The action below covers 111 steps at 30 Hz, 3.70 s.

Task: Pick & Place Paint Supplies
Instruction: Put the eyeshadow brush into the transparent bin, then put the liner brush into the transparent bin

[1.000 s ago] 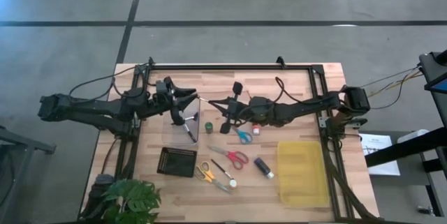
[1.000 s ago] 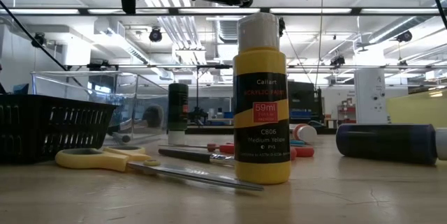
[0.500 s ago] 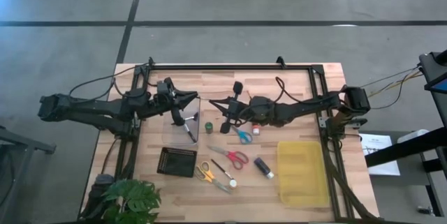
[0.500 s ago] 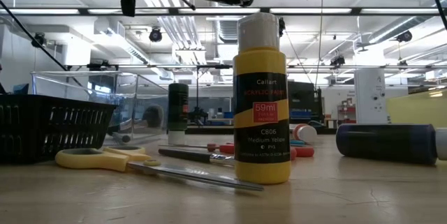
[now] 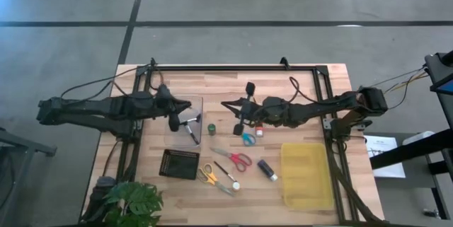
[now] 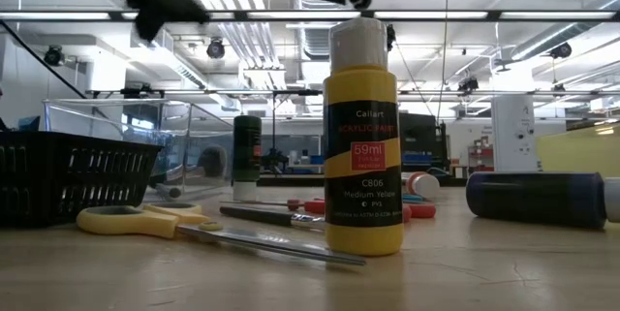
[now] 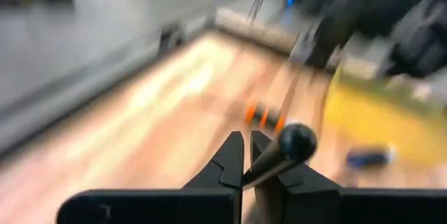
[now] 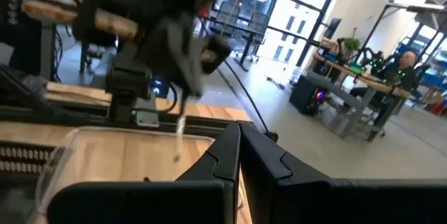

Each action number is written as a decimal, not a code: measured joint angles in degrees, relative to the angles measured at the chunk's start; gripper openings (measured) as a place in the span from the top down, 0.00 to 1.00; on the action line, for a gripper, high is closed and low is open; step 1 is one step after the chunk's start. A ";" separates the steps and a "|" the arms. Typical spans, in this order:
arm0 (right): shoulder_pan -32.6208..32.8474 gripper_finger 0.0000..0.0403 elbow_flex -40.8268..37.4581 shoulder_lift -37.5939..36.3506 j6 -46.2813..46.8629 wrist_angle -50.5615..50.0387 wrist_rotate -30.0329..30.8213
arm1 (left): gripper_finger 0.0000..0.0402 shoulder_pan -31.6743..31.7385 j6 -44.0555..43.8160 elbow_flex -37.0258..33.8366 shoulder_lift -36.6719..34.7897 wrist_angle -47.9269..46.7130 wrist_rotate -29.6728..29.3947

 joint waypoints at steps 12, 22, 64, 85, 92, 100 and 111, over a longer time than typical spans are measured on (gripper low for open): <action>0.07 0.98 -11.49 -10.05 6.80 -0.15 2.68 | 0.96 -0.07 -7.26 -2.92 5.47 -13.67 9.29; 0.08 0.98 -18.56 -17.33 11.45 -0.30 2.69 | 0.72 0.06 1.44 -2.80 8.82 -11.46 7.18; -19.10 0.59 -1.46 -7.42 36.12 -49.14 -0.80 | 0.59 0.06 21.15 -1.75 8.33 34.91 5.96; -28.31 0.54 22.42 25.95 36.99 -63.39 -8.03 | 0.59 0.04 21.92 -2.23 6.07 33.82 5.96; -29.21 0.54 20.65 24.67 39.14 -64.04 -8.14 | 0.59 0.04 22.25 -2.23 6.05 32.82 5.96; -30.87 0.54 18.42 24.44 40.41 -62.33 -11.38 | 0.59 0.06 22.03 -2.23 6.05 32.70 5.96; -31.19 0.54 15.41 24.31 41.25 -59.06 -12.67 | 0.59 0.06 21.42 -2.21 6.07 32.72 5.96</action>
